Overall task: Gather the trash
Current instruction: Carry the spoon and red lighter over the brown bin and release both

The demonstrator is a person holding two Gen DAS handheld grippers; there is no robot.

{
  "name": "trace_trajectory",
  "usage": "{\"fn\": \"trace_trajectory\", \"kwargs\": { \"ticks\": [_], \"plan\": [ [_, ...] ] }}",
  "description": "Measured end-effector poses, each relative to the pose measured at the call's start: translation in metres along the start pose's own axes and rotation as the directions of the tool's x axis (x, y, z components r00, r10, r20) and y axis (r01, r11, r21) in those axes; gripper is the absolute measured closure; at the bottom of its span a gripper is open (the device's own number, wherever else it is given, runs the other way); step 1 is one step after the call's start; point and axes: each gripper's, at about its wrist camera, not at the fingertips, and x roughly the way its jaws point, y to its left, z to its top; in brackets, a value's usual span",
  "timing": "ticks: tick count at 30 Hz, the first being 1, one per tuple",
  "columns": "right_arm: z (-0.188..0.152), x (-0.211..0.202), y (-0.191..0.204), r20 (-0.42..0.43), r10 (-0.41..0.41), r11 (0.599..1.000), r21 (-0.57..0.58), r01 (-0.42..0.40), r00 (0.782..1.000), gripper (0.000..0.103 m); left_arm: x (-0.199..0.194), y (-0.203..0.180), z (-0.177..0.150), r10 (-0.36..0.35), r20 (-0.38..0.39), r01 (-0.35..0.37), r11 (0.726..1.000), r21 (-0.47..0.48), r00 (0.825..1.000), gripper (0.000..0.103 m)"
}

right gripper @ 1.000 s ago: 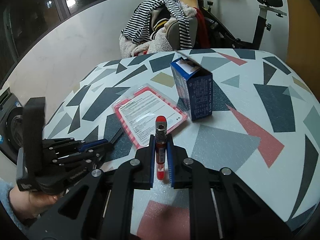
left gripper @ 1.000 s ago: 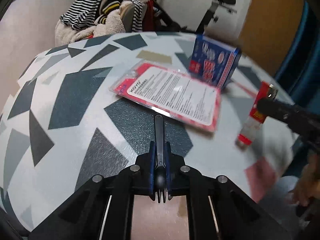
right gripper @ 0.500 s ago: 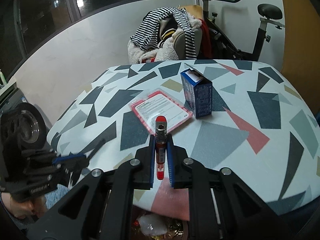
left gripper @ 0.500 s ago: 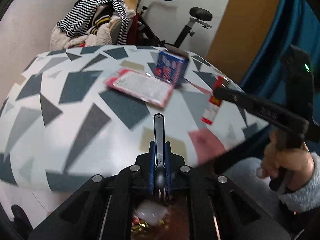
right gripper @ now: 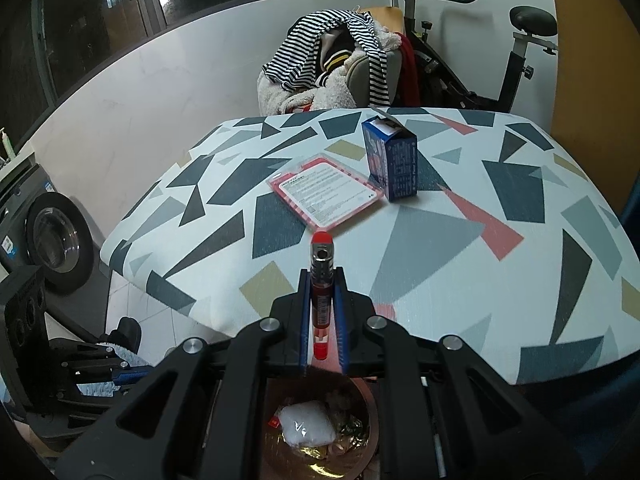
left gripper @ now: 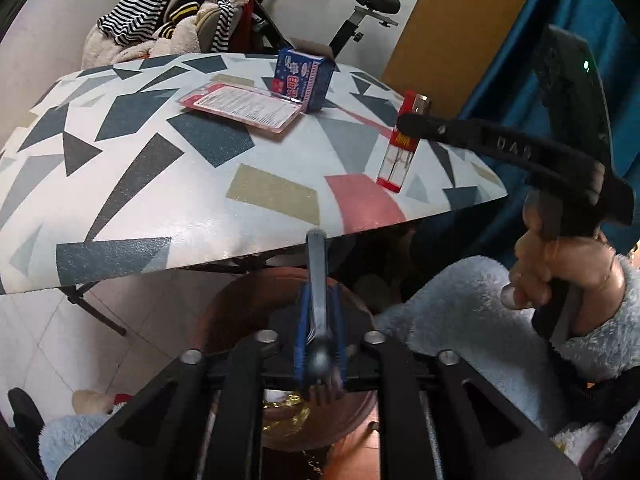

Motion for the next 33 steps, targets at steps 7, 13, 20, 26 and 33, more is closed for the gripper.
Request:
{"fn": "trace_trajectory", "kwargs": {
  "ticks": [7, 13, 20, 26, 33],
  "plan": [
    [-0.009, -0.006, -0.001, -0.003, 0.000, 1.000, -0.005, 0.000, 1.000, 0.088, -0.037, 0.000, 0.016, 0.071, 0.142, -0.072, 0.997, 0.004, 0.987, 0.028],
    [-0.023, 0.000, -0.001, -0.029, 0.030, 0.999, -0.026, -0.031, 0.999, 0.088, -0.070, 0.009, 0.033, 0.164, 0.249, -0.166, 0.986, -0.013, 0.954, 0.008],
    [-0.053, 0.023, 0.017, -0.112, 0.073, 0.990, -0.110, -0.086, 0.991, 0.088, -0.093, 0.035, 0.036, 0.238, 0.298, -0.218, 0.971, -0.100, 0.924, 0.006],
    [-0.074, 0.037, 0.030, -0.186, 0.078, 0.983, -0.149, -0.107, 0.980, 0.088, -0.100, 0.053, 0.029, 0.282, 0.293, -0.242, 0.956, -0.166, 0.914, 0.006],
    [-0.087, 0.049, 0.037, -0.230, 0.066, 0.982, -0.157, -0.104, 0.971, 0.088, -0.102, 0.061, 0.026, 0.301, 0.289, -0.253, 0.948, -0.192, 0.909, 0.006]
  ]
}}
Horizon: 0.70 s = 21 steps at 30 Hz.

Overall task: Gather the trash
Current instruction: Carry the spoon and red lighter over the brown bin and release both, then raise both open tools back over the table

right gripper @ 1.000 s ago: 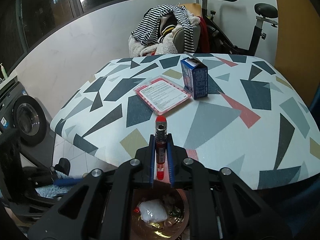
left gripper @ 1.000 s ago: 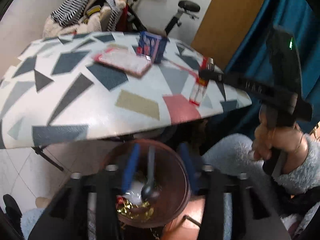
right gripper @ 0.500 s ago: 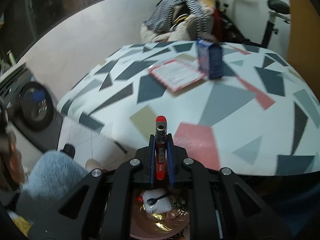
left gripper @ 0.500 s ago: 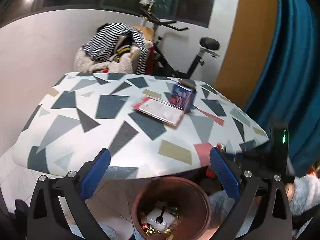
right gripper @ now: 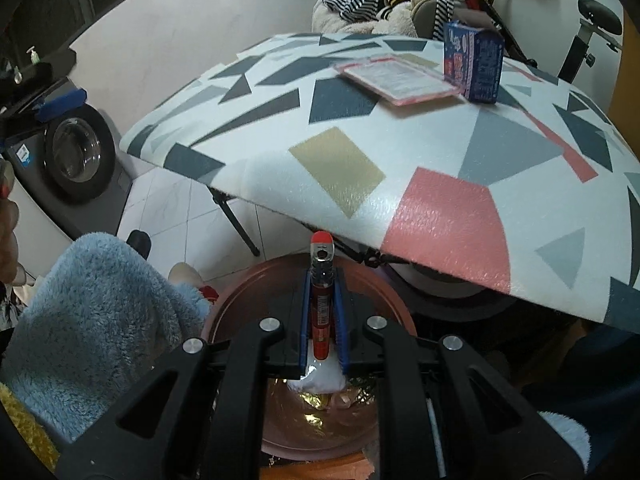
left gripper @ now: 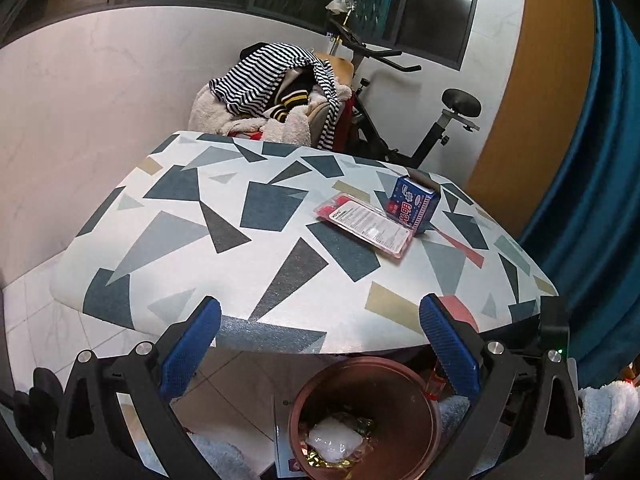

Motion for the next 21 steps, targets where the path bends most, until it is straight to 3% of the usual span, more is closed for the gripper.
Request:
{"fn": "trace_trajectory", "kwargs": {
  "ticks": [4, 7, 9, 12, 14, 21],
  "plan": [
    [0.001, 0.003, 0.001, -0.018, -0.016, 1.000, -0.005, 0.015, 1.000, 0.087, 0.002, -0.001, -0.001, 0.005, 0.003, -0.005, 1.000, -0.005, 1.000, 0.006],
    [-0.001, 0.005, 0.002, -0.017, -0.034, 0.999, -0.009, 0.034, 0.999, 0.076, 0.004, -0.001, -0.002, 0.012, -0.003, -0.012, 1.000, -0.002, 1.000, 0.006],
    [-0.002, 0.004, 0.001, -0.008, -0.041, 0.999, -0.007, 0.041, 0.999, 0.063, 0.004, 0.000, -0.003, 0.011, -0.004, -0.011, 1.000, -0.006, 1.000, 0.006],
    [-0.002, 0.002, -0.002, 0.012, -0.048, 0.999, 0.004, 0.048, 0.999, 0.024, 0.004, 0.000, -0.004, 0.008, 0.003, -0.008, 1.000, -0.010, 1.000, 0.006],
    [-0.002, 0.000, -0.003, 0.026, -0.046, 0.999, 0.012, 0.046, 0.999, 0.007, 0.005, 0.000, -0.004, 0.009, 0.003, -0.009, 1.000, -0.009, 1.000, 0.006],
    [0.004, -0.001, -0.012, 0.023, -0.052, 0.997, 0.052, 0.051, 0.998, 0.006, 0.007, 0.000, -0.008, 0.012, 0.004, -0.012, 1.000, 0.003, 1.000, 0.006]
  ]
}}
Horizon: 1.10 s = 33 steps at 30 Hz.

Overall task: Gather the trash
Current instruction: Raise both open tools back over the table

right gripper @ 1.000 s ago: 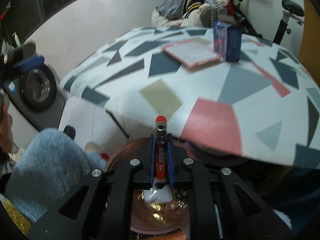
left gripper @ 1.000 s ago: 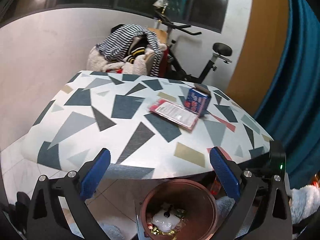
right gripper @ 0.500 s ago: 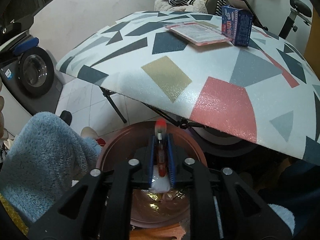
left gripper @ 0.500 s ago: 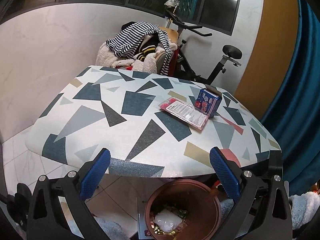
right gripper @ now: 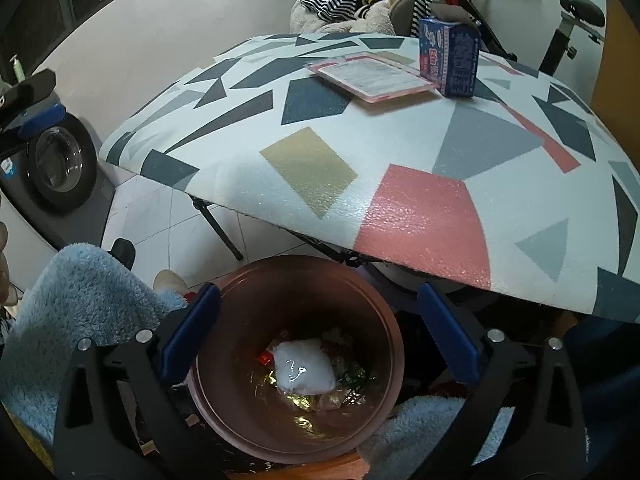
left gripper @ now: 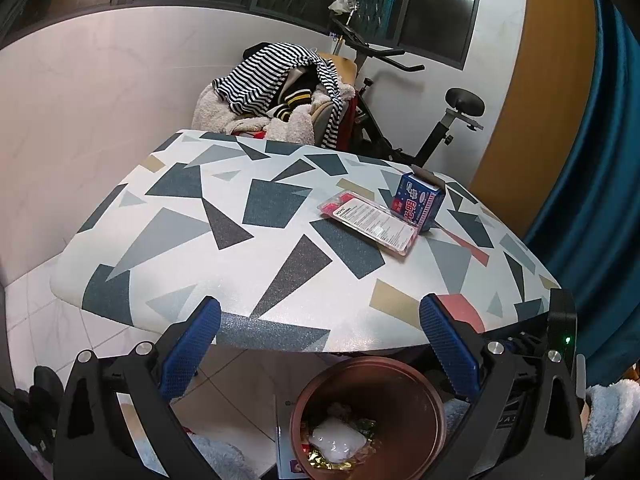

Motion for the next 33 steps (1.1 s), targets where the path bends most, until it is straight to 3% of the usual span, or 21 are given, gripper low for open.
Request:
{"fn": "trace_trajectory", "kwargs": {
  "ticks": [9, 13, 18, 25, 30, 33],
  "plan": [
    [0.011, -0.006, -0.008, 0.026, -0.040, 0.999, 0.005, 0.040, 0.999, 0.006, 0.003, 0.003, 0.003, -0.011, 0.013, 0.011, 1.000, -0.005, 1.000, 0.006],
    [0.023, -0.009, -0.011, 0.047, -0.126, 0.992, -0.001, 0.126, 0.991, 0.006, 0.008, 0.008, 0.007, -0.026, 0.013, 0.026, 1.000, -0.012, 1.000, 0.006],
    [0.034, -0.007, -0.022, 0.050, -0.160, 0.987, -0.007, 0.160, 0.986, 0.006, 0.018, 0.012, 0.011, -0.005, 0.002, 0.005, 1.000, 0.016, 1.000, 0.006],
    [0.051, -0.002, -0.052, 0.057, -0.093, 0.993, 0.078, 0.088, 0.994, 0.006, 0.031, 0.019, 0.016, 0.046, 0.023, -0.047, 0.998, 0.041, 0.999, 0.006],
    [0.066, -0.005, -0.071, 0.151, -0.143, 0.987, 0.100, 0.129, 0.978, 0.006, 0.043, 0.028, 0.021, 0.055, 0.022, -0.055, 0.998, 0.027, 0.998, 0.006],
    [0.075, -0.003, -0.077, 0.148, -0.169, 0.983, 0.103, 0.155, 0.974, 0.006, 0.049, 0.033, 0.024, 0.049, 0.029, -0.049, 0.999, 0.008, 0.998, 0.006]
  ]
}}
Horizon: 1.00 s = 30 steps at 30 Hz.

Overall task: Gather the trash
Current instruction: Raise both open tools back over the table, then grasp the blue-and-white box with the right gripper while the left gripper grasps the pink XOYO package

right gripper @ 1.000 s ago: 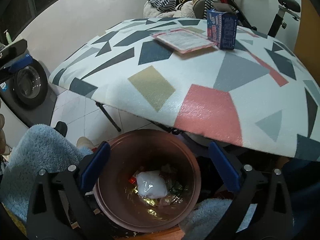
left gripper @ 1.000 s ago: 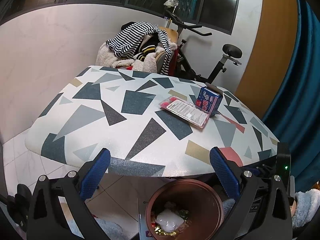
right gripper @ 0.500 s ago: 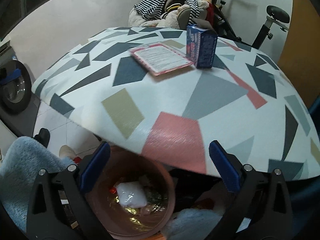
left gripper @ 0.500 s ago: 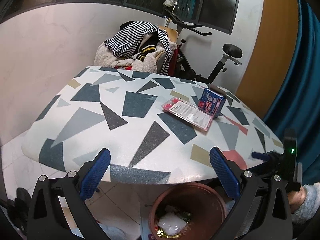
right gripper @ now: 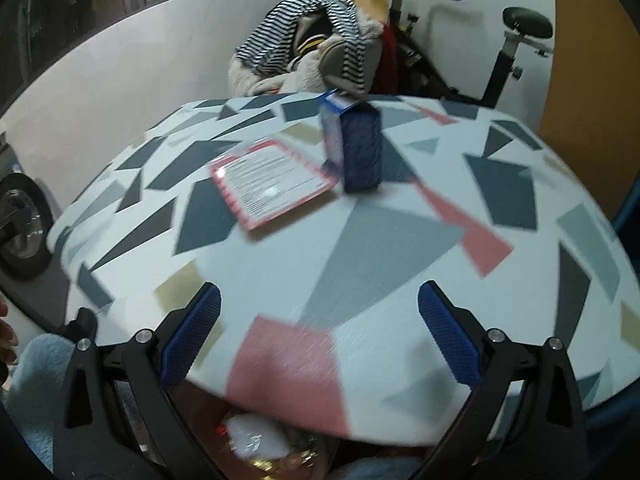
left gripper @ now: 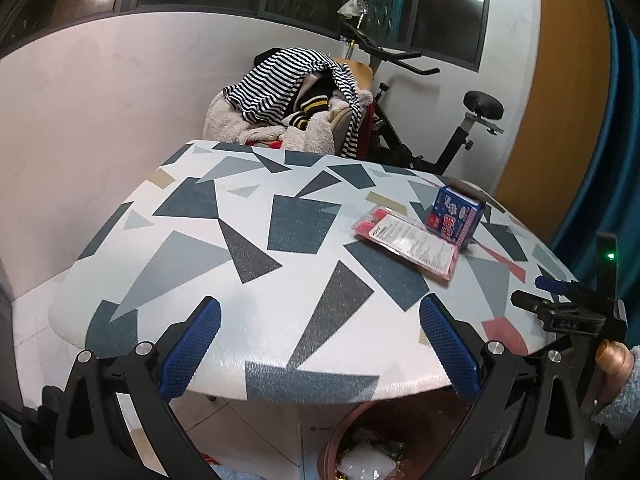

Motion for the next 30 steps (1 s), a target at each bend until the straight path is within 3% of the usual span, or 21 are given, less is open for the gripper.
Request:
{"fn": "trace_trajectory", "kwargs": {
  "ticks": [6, 11, 15, 19, 22, 24, 25, 26, 28, 30],
  "plan": [
    [0.034, 0.019, -0.015, -0.003, -0.071, 0.997, -0.007, 0.071, 0.998, 0.006, 0.016, 0.003, 0.005, -0.025, -0.015, 0.025, 0.999, -0.027, 1.000, 0.006],
    [0.067, 0.045, -0.027, 0.058, -0.067, 0.998, -0.015, 0.068, 0.996, 0.006, 0.032, 0.002, 0.009, -0.047, -0.043, 0.045, 0.998, -0.046, 0.998, 0.006],
    [0.090, 0.067, -0.030, 0.054, -0.069, 0.996, -0.055, 0.072, 0.996, 0.006, 0.051, -0.002, 0.017, -0.095, -0.082, 0.088, 0.993, -0.082, 0.992, 0.006],
    [0.120, 0.084, -0.040, 0.041, -0.026, 1.000, -0.005, 0.027, 0.999, 0.007, 0.075, -0.009, 0.027, -0.143, -0.136, 0.129, 0.986, -0.109, 0.980, 0.006],
    [0.127, 0.095, -0.040, 0.032, -0.011, 1.000, 0.003, 0.011, 0.999, 0.023, 0.098, -0.014, 0.031, -0.203, -0.198, 0.171, 0.971, -0.170, 0.959, 0.006],
    [0.129, 0.105, -0.041, 0.013, 0.018, 1.000, -0.003, -0.018, 1.000, 0.040, 0.116, -0.017, 0.033, -0.262, -0.236, 0.201, 0.947, -0.252, 0.936, 0.006],
    [0.128, 0.107, -0.039, 0.018, 0.019, 1.000, -0.016, -0.019, 1.000, 0.055, 0.121, -0.018, 0.033, -0.269, -0.245, 0.201, 0.941, -0.271, 0.931, 0.013],
    [0.128, 0.106, -0.039, 0.024, 0.018, 1.000, -0.020, -0.018, 1.000, 0.061, 0.129, -0.020, 0.034, -0.281, -0.259, 0.201, 0.934, -0.296, 0.924, 0.033],
    [0.123, 0.104, -0.037, 0.056, 0.018, 0.999, -0.038, -0.016, 0.998, 0.061, 0.148, -0.024, 0.035, -0.315, -0.296, 0.206, 0.915, -0.346, 0.902, 0.051],
    [0.116, 0.103, -0.038, 0.077, 0.026, 0.999, -0.030, -0.024, 0.997, 0.061, 0.168, -0.027, 0.036, -0.339, -0.319, 0.199, 0.895, -0.399, 0.885, 0.051]
  ]
}}
